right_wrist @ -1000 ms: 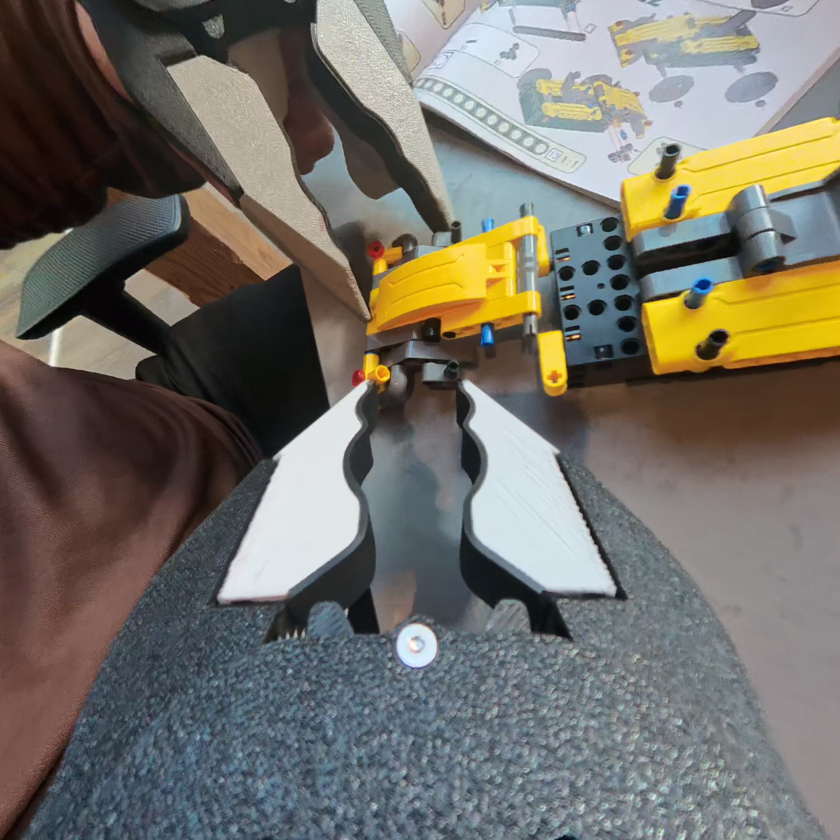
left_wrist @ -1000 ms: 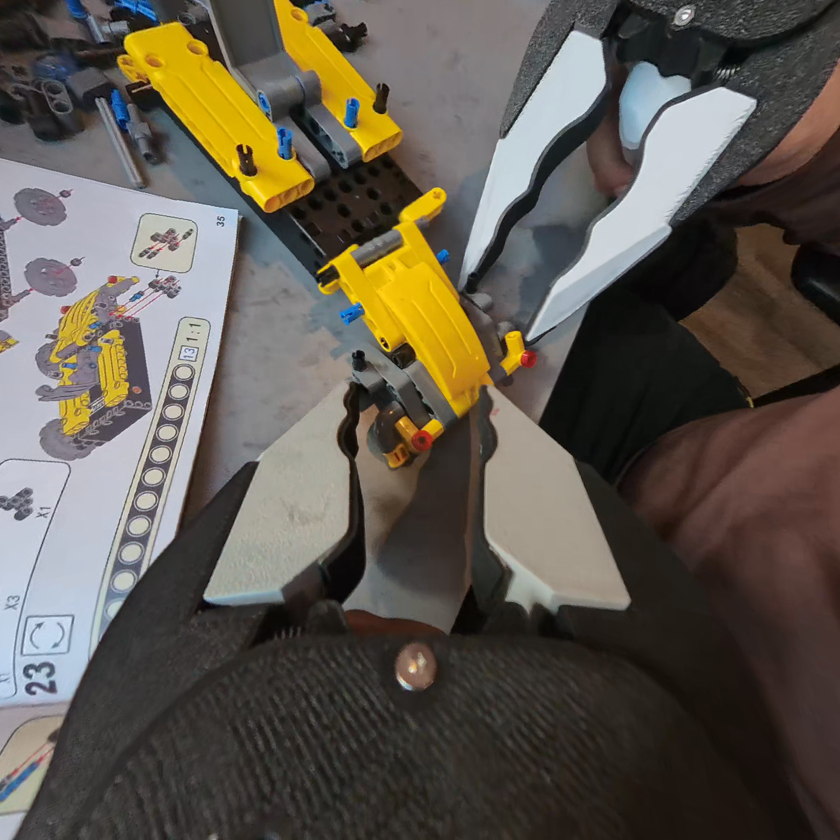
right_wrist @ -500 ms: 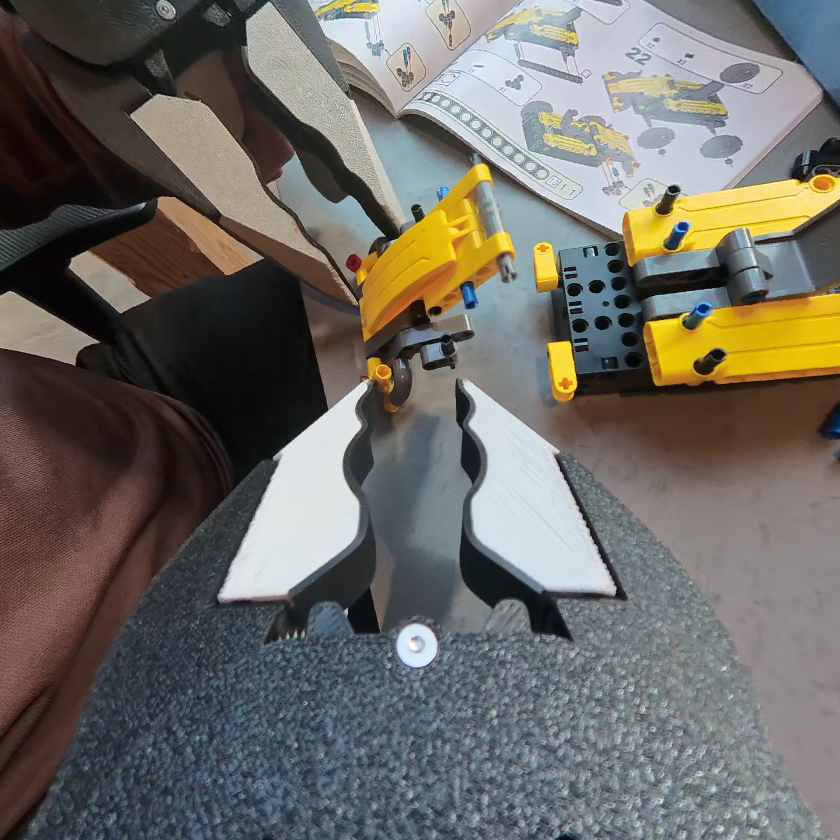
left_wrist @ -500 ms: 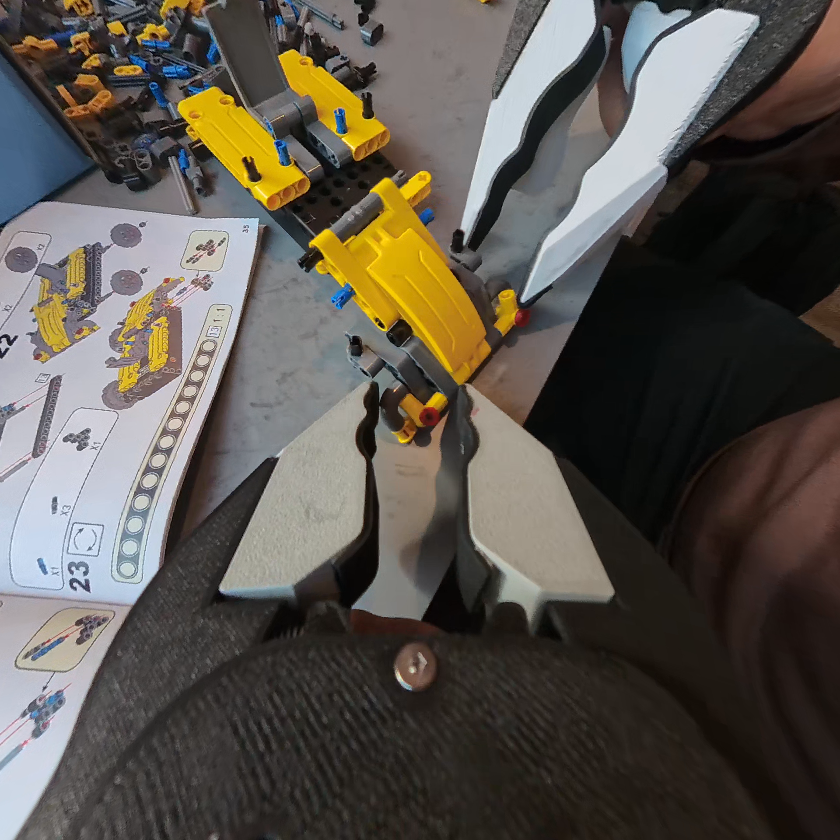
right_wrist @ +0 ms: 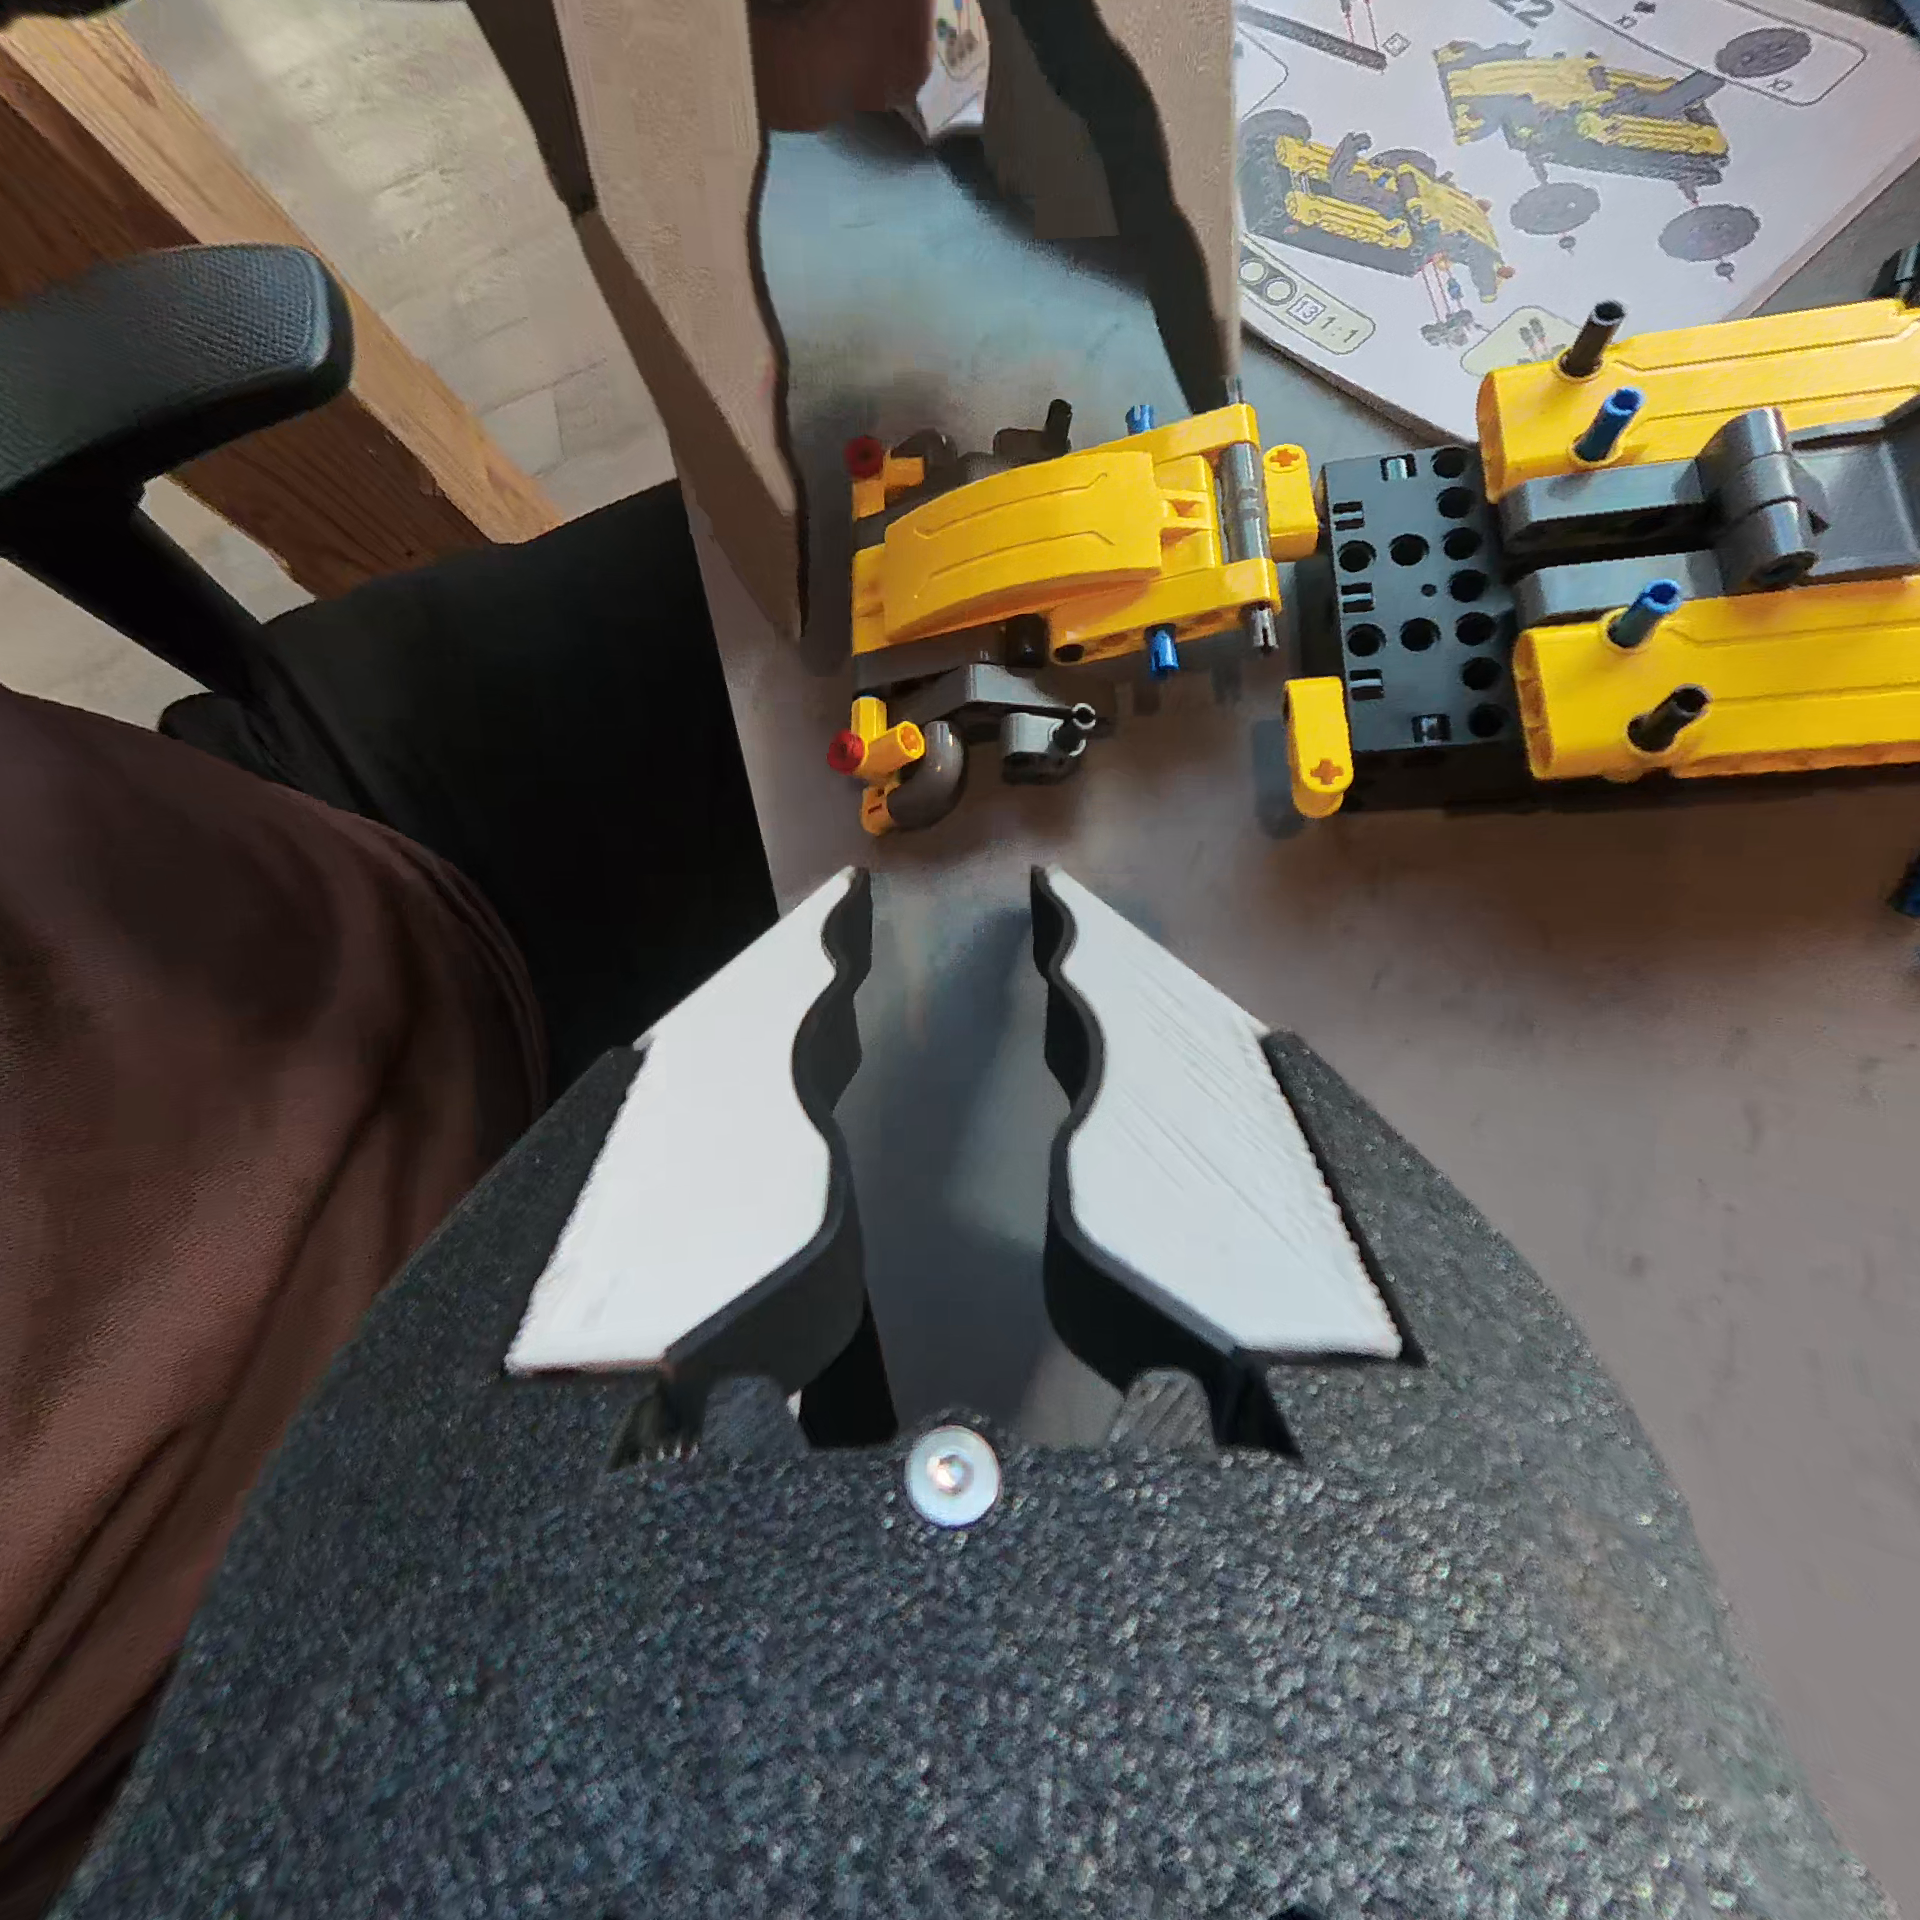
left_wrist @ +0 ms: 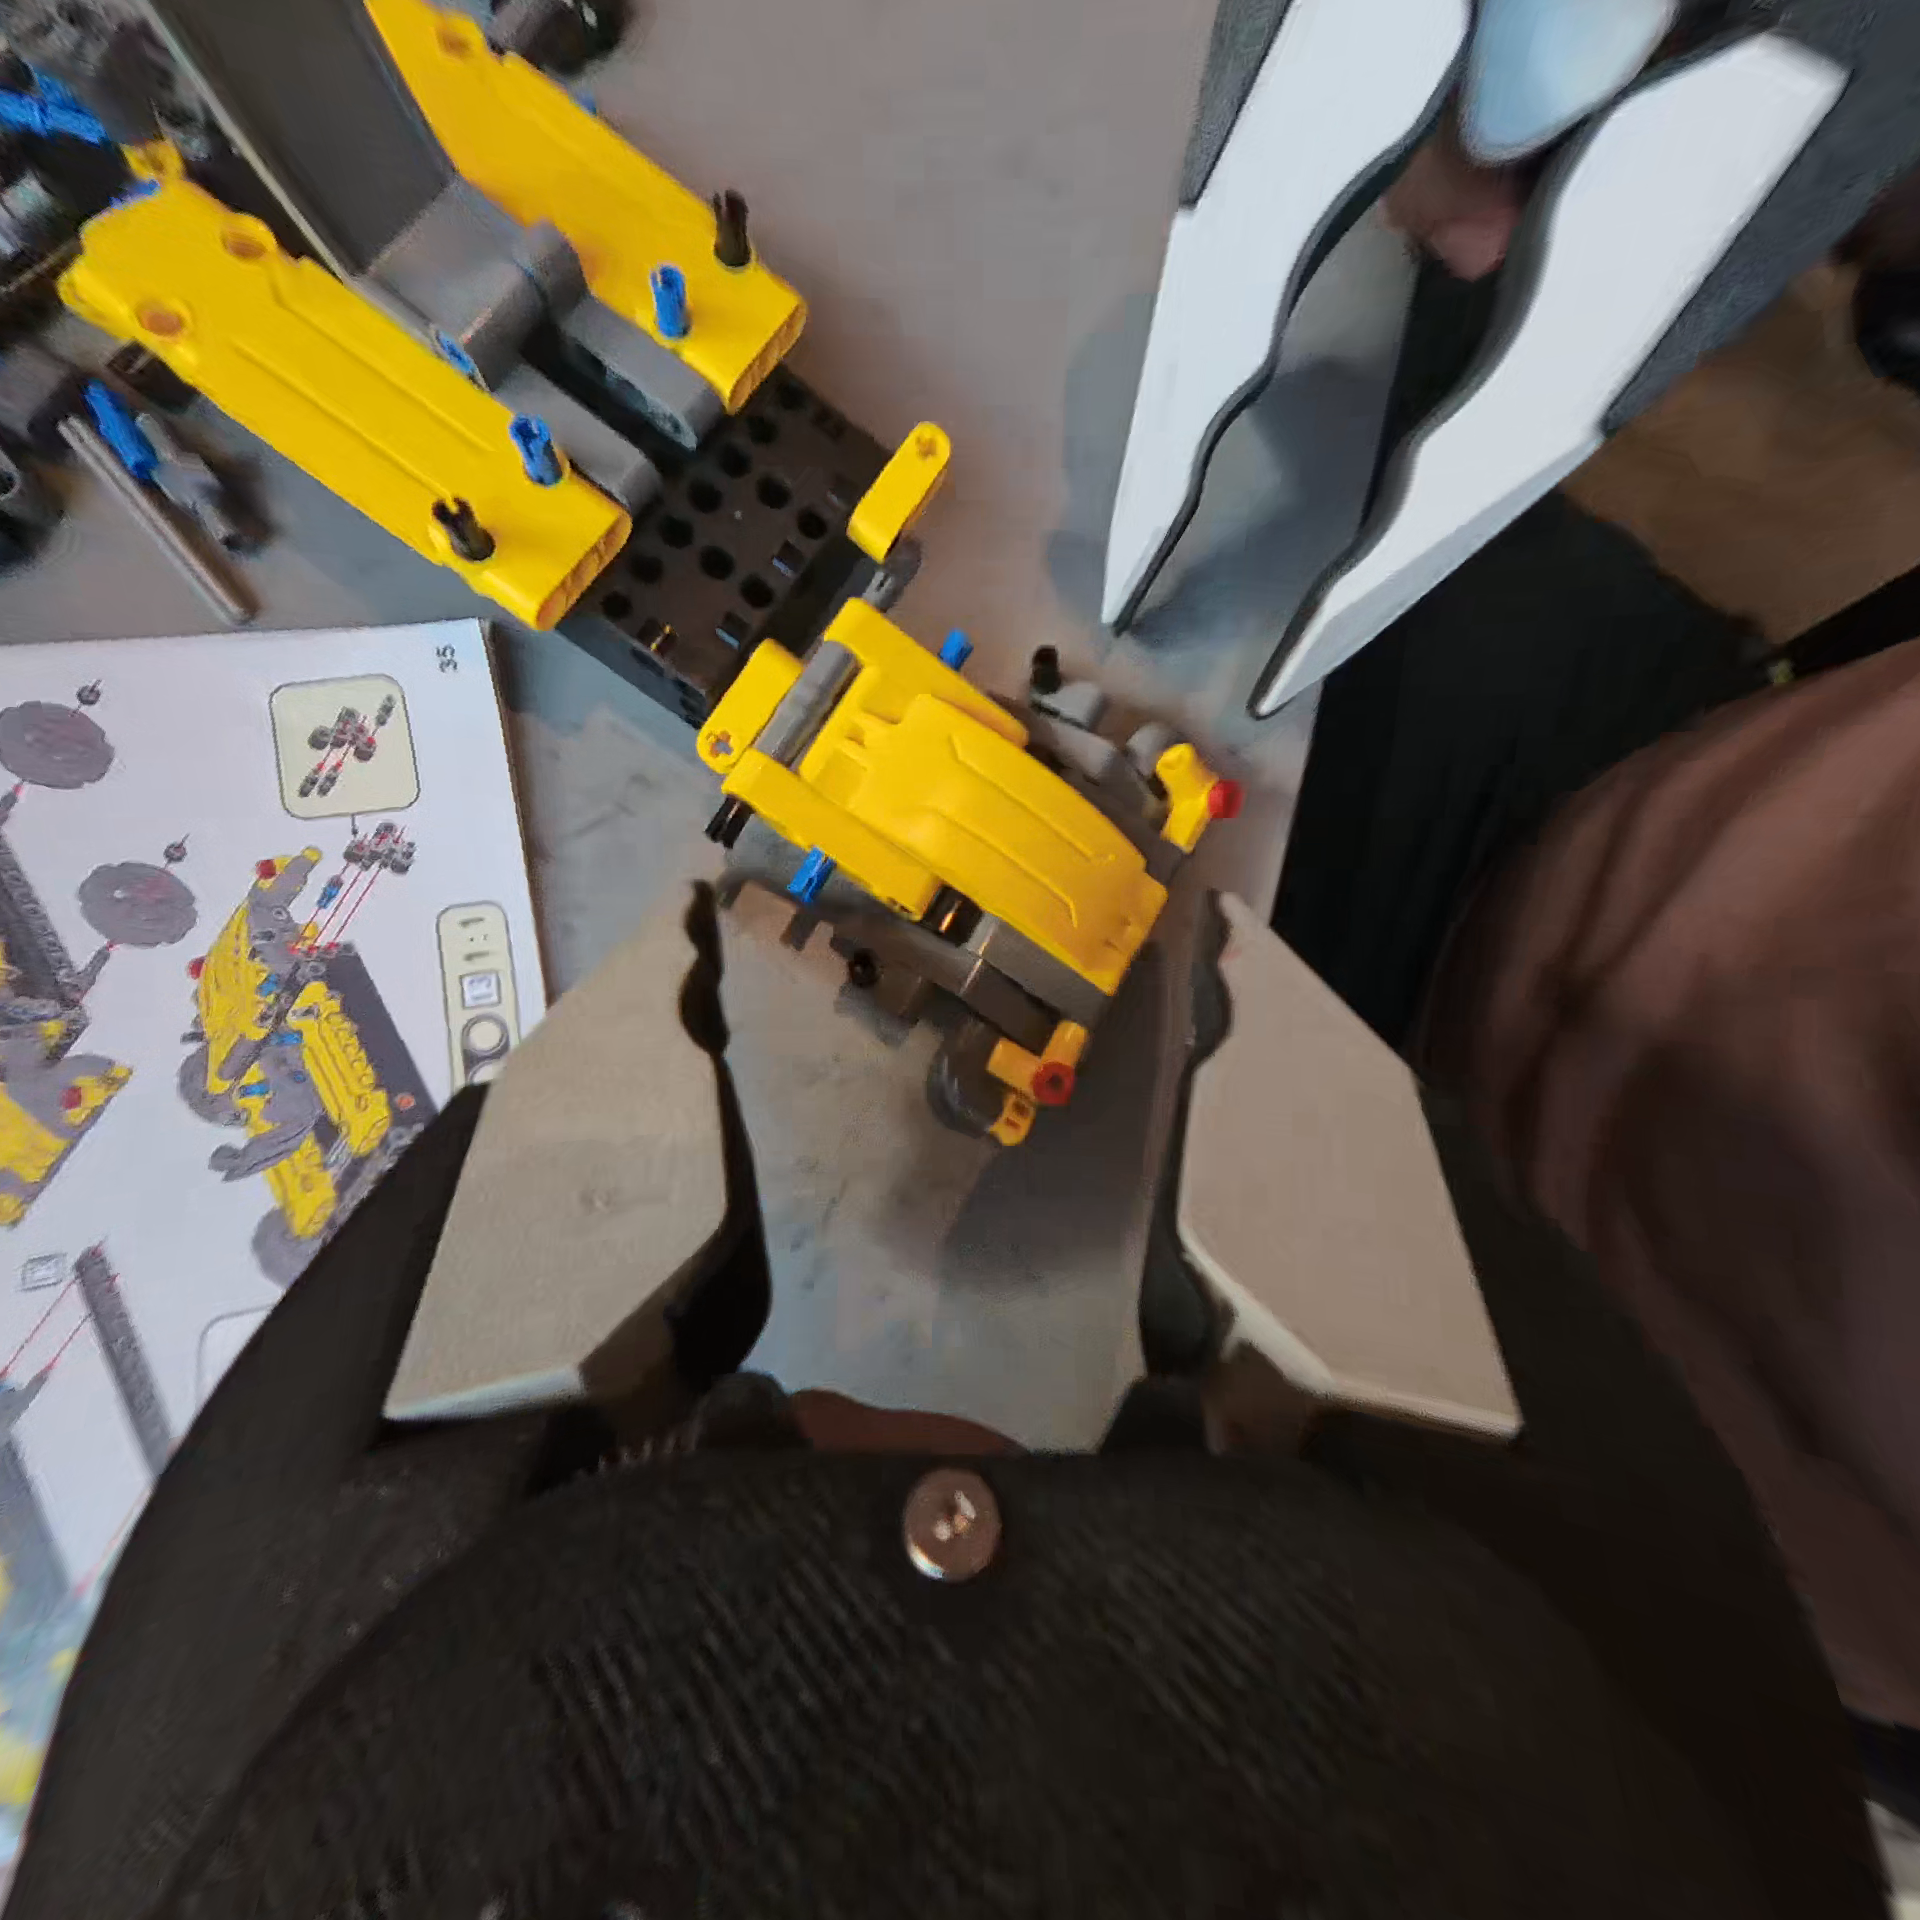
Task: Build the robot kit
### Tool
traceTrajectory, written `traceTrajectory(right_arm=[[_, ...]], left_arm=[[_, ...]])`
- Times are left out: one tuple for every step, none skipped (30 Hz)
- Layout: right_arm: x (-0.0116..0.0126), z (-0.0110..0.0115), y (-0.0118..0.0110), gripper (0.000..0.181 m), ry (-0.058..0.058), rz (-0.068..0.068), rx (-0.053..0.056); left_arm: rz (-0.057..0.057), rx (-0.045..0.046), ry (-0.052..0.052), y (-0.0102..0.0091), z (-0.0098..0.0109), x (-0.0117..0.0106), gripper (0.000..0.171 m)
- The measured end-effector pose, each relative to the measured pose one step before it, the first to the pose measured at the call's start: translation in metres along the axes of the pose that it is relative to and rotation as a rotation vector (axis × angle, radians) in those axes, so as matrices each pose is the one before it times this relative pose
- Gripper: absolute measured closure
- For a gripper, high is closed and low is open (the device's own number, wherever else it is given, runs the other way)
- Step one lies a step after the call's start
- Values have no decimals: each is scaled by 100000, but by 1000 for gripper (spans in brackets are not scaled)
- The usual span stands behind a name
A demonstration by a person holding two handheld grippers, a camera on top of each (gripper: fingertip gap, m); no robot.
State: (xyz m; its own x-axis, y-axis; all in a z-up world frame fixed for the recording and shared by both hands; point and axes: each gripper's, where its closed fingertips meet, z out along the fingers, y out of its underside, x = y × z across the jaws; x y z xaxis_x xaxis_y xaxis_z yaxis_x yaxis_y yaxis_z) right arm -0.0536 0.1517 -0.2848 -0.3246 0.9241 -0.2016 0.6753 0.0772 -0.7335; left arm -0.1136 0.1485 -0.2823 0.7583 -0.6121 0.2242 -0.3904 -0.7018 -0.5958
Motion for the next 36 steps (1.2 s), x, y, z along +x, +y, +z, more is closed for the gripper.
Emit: traceTrajectory(right_arm=[[37,-194,28,154,220,208,708],[-7,-216,-82,154,-434,820,1468],[-43,-221,-177,154,-1177,1245,1894],[-26,-184,-210,154,-1582,1414,1760],[16,-119,-176,154,-1897,1757,1238],[9,-30,-122,153,-2485,2338,619],[-43,25,-126,152,-2930,2617,351],[-77,70,-176,152,-2793,2562,535],[-121,72,-302,152,-2343,2303,1210],[-180,111,-392,152,-2125,1445,1626],[-4,169,-339,152,-884,678,948],[345,241,-278,149,992,505,47],[394,324,-291,148,1175,540,-148],[113,390,-415,146,-393,786,357],[-188,426,-495,144,-1857,608,891],[-122,419,-437,142,-1123,43,906],[101,381,-373,142,369,104,594],[-3,343,-330,143,128,530,398],[-148,262,-379,144,-159,66,1203],[27,250,-179,144,1231,-738,411],[259,271,237,144,2889,-1288,-2001],[126,173,416,144,2761,-1346,-2915],[-87,-77,198,146,2394,-1373,-1239],[-121,-305,100,146,2757,-1570,-308],[-14,-440,152,144,3275,-1387,-382],[49,-457,172,144,3049,-694,-250],[12,-431,131,145,2098,216,14],[-17,-363,100,144,1333,670,50],[33,-339,60,143,1423,461,50],[128,-292,55,143,1916,118,-24],[98,-210,73,143,1490,107,-349],[-57,-63,98,143,313,319,-726],[-69,71,98,142,-61,558,-1019],[-4,187,140,139,98,574,-1280],[26,250,138,137,71,216,-1173],[66,250,145,137,334,-161,-833]], left_arm=[[-1697,3100,4133,-433,-92,400,97],[-862,2976,-629,-492,-87,-182,107],[1990,2769,-3037,-411,-121,-407,118],[2843,2133,-1332,-193,-50,-99,118],[-120,1778,387,0,32,45,119],[-3539,1991,1267,110,36,22,119],[-4431,3661,1179,3,-157,5,123],[-3751,4524,73,12,-336,-78,128],[-1806,4931,-649,26,-461,-55,131],[469,5741,-899,-69,-541,31,136],[1208,5150,-1106,-210,-534,86,139],[2105,4185,-268,-466,-567,234,145],[3828,4613,-1182,-627,-415,175,150],[3977,2708,-1691,-403,-180,66,153],[1829,305,-459,-54,-13,107,153],[-1229,-175,946,33,10,153,153],[-1653,555,1899,2,-16,292,155],[587,1141,131,-99,-57,167,163],[2456,601,-883,-72,-74,140,164],[2624,17,-1186,3,-44,103,164],[1034,-986,-2253,114,24,-137,163],[-221,-3414,-3214,410,45,-345,162],[-35,-5477,-4619,699,-18,-523,161],[1082,-6181,-5407,888,-175,-572,162],[1006,-4398,-5186,772,-277,-540,160],[-639,-2839,-3558,599,-303,-342,157],[-2278,-2316,-1137,479,-242,-44,150],[-2327,-1013,1659,244,-209,429,146],[-1833,551,1769,-13,-175,558,141],[-1732,481,443,-38,-62,370,135],[-1230,-178,211,14,29,305,128],[-318,602,783,-117,90,369,123],[96,1398,1562,-263,158,449,122],[-157,873,1710,-297,292,361,119],[-336,-359,1923,-178,465,161,111],[-999,-1983,1934,54,587,-127,104]])
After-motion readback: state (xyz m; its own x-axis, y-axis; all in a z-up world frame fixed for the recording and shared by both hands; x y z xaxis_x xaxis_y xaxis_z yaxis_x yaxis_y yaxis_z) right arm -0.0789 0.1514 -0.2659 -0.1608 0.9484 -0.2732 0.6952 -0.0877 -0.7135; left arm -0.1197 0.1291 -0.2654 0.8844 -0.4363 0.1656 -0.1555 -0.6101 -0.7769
